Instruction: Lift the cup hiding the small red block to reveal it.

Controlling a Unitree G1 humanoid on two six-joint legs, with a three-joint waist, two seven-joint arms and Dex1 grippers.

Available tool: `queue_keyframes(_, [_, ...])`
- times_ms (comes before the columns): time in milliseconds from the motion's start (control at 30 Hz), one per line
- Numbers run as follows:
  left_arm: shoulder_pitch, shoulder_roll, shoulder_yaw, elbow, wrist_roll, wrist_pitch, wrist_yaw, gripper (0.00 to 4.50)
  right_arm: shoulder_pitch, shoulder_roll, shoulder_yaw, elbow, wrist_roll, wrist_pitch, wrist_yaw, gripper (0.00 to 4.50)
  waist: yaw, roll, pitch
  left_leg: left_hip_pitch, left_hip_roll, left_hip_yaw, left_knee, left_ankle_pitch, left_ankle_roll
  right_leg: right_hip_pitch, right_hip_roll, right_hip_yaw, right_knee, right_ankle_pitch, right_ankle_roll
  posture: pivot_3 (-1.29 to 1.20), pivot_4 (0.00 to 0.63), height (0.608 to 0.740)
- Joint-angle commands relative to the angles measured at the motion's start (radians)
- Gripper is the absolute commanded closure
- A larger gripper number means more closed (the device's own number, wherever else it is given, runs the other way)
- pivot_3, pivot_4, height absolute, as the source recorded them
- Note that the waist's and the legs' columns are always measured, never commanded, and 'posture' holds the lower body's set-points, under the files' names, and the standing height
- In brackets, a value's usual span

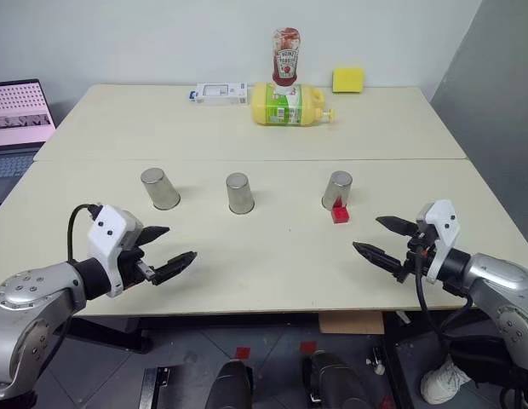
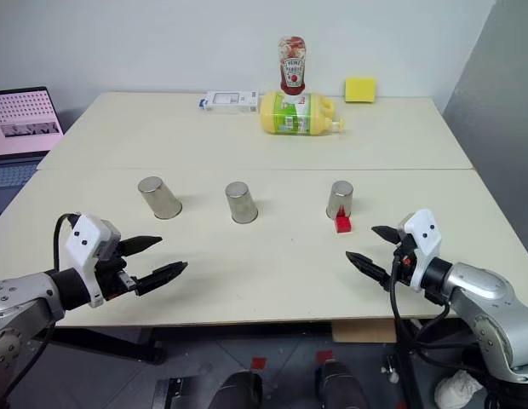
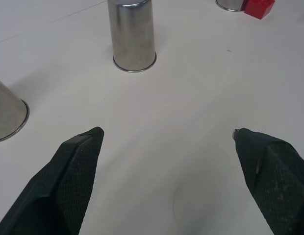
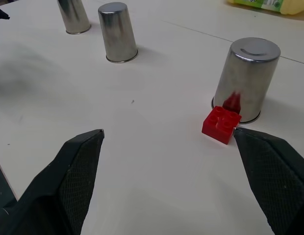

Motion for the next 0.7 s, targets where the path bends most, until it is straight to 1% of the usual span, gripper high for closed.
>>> queue_keyframes(33, [0.004, -0.003, 0.046, -0.039, -0.017, -0.010, 0.008, 0.00, -0.017, -0.011, -0.011, -0.037, 0.014, -0.006, 0.002, 0.04, 0.000, 0.000, 0.000, 0.000, 0.000, 0.000, 0.000, 0.000, 0.000, 0.000, 0.000, 0.000, 0.000, 0.000, 0.000, 0.00, 0.150, 0.740])
queue_keyframes(367, [0.030, 0.018, 0.060, -0.055, -0.010, 0.022, 0.013, 0.00, -0.024, -0.013, -0.006, -0.034, 0.022, 0.007, 0.015, 0.04, 0.000, 0.000, 0.000, 0.000, 0.000, 0.000, 0.000, 0.000, 0.000, 0.000, 0.000, 0.000, 0.000, 0.000, 0.000, 0.00, 0.150, 0.740])
queue_keyframes(567, [-0.012, 0.015, 0.025, -0.033, -0.005, 0.024, 0.022, 0.00, -0.007, -0.015, -0.013, -0.044, 0.012, -0.001, 0.017, 0.04, 0.000, 0.000, 0.000, 0.000, 0.000, 0.000, 0.000, 0.000, 0.000, 0.000, 0.000, 0.000, 0.000, 0.000, 0.000, 0.00, 0.150, 0.740])
queue_keyframes(700, [-0.038, 0.009, 0.028, -0.029, -0.016, 0.040, 0.030, 0.00, -0.002, -0.023, -0.016, -0.052, 0.026, 0.012, 0.024, 0.04, 0.000, 0.000, 0.000, 0.000, 0.000, 0.000, 0.000, 0.000, 0.000, 0.000, 0.000, 0.000, 0.000, 0.000, 0.000, 0.00, 0.150, 0.740])
